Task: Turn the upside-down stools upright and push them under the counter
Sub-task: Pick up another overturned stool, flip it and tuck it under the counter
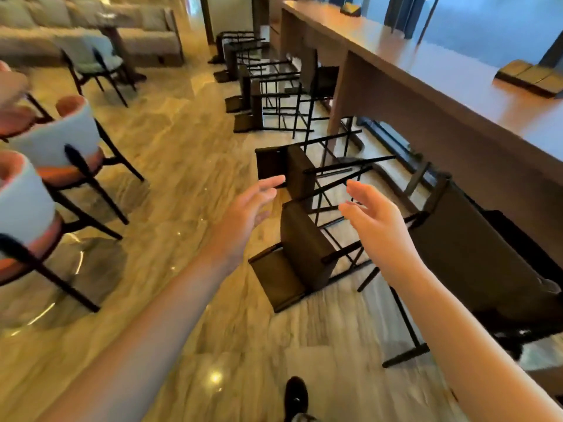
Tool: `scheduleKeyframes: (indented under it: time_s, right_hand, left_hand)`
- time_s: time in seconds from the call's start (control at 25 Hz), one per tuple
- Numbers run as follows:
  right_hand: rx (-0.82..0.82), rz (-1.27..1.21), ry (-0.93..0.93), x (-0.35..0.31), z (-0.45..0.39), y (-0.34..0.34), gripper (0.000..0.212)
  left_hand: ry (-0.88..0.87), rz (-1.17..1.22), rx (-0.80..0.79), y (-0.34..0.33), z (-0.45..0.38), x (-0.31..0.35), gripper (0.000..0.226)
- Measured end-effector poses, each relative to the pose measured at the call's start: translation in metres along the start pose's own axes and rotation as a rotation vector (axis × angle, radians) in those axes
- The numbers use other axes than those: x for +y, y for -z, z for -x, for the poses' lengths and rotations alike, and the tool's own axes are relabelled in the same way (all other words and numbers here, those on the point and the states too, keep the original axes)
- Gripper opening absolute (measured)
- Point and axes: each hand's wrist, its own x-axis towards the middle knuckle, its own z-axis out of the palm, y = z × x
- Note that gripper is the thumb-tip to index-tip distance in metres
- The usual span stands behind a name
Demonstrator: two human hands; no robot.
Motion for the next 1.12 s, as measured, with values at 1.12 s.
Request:
scheduleKeyframes:
  time_s: [1.12]
  right_hand:
    - [-0.136,-0.099,-0.046,-0.068,-0.289,-0.341,0.044]
  left_hand:
    - [0.082,0.106,0.096,0.338,-0.250,-0.017,0.043]
